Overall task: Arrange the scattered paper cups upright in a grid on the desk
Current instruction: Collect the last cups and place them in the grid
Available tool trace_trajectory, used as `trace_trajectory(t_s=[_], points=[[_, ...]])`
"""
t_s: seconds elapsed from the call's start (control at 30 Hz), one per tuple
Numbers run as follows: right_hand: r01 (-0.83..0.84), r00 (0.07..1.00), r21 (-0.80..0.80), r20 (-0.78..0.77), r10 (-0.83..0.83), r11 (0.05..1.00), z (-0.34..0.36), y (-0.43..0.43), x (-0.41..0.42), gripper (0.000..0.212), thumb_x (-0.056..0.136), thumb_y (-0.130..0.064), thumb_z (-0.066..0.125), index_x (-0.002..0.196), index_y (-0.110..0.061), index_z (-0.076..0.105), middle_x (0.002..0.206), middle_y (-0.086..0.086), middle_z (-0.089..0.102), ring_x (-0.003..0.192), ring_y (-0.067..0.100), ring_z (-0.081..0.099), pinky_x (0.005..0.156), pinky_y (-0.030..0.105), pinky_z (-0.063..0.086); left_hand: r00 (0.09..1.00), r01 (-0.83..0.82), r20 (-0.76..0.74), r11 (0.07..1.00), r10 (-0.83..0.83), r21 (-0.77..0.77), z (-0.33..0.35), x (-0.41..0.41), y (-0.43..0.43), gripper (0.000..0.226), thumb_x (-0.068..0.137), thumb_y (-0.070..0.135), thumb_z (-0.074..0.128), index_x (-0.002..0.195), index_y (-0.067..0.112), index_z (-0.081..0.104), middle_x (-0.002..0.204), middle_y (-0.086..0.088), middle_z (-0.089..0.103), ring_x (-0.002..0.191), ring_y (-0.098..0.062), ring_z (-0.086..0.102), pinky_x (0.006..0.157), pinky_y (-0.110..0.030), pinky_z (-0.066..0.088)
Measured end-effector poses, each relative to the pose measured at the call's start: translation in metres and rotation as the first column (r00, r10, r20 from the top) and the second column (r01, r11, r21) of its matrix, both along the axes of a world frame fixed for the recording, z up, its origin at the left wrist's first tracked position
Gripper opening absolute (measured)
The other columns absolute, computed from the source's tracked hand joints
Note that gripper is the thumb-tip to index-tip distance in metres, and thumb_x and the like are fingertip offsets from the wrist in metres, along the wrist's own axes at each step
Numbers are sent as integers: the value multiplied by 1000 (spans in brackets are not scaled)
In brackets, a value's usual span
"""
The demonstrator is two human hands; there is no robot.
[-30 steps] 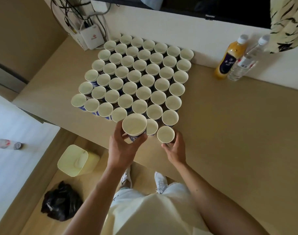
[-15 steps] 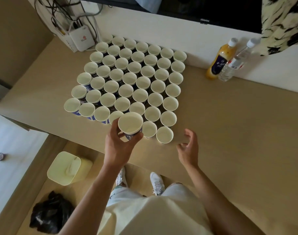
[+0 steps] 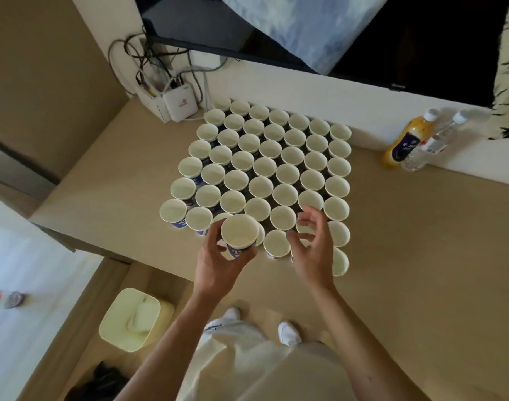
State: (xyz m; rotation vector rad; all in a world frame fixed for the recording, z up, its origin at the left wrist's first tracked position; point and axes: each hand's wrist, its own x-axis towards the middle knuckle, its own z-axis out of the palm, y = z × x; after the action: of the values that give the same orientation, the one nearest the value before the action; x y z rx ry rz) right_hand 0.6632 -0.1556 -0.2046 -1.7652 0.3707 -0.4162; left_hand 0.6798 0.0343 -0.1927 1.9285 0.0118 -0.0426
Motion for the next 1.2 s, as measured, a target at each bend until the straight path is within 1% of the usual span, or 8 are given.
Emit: trace_trajectory(t_s=[0.07,0.17,0.3,0.47,0.6,0.7,0.97,1.2], points=[[-63,998,-18,0,63,998,0,36,13,49,81,-7,68,126,-20,53,115,-6,62,107,15,61,81,37,55,999,-41,-14,999,41,22,-10,8,32,62,68,39,87,121,33,57,112,13,69,100,-21,66,83,-49,56],[-147,989,-27,-21,146,989,-3,80,31,49,81,-13,68,128,-18,53,114,-6,62,107,12,60,82,31,54,993,-110,-46,993,111,32,-23,17,73,61,70,29,90,120,36,56,112,17,68,100,-20,66,84,-48,56],[-204,976,-40,-78,201,978,-14,123,47,51,82,-9,70,129,-20,52,112,-9,60,106,11,59,81,31,53,980,-177,-80,982,182,61,-52,25,122,62,68,25,88,120,32,54,107,20,68,95,-16,67,83,-43,57],[-221,969,-48,-126,214,974,-25,147,49,50,85,-7,71,128,-23,52,113,-8,61,106,13,61,80,27,51,964,-233,-100,964,247,132,-96,36,159,66,66,20,89,122,29,54,116,8,64,99,-16,64,83,-45,57],[-210,966,-60,-165,197,976,-27,149,47,50,85,-4,72,127,-25,52,111,-9,61,101,13,62,80,29,51,955,-245,-132,956,267,161,-121,44,168,65,65,19,87,120,29,54,113,7,63,98,-18,62,83,-46,56],[-189,969,-68,-173,175,980,-24,149,47,48,85,-3,71,125,-25,53,110,-8,61,98,11,62,79,25,50,952,-247,-143,955,270,162,-131,50,169,66,66,17,87,121,26,54,112,6,62,98,-18,59,83,-45,54],[-166,971,-89,-188,148,982,-23,146,45,47,86,-4,71,126,-20,54,108,-5,62,96,12,61,78,19,49,964,-216,-123,964,236,156,-137,68,163,66,67,12,86,124,20,54,108,9,61,96,-20,58,77,-33,47],[-135,972,-67,-202,119,989,-26,143,44,47,86,-3,71,125,-22,54,107,-1,63,92,13,63,76,16,48,968,-201,-117,965,222,169,-137,72,163,66,68,9,84,126,19,53,109,10,59,99,-23,59,78,-30,42]])
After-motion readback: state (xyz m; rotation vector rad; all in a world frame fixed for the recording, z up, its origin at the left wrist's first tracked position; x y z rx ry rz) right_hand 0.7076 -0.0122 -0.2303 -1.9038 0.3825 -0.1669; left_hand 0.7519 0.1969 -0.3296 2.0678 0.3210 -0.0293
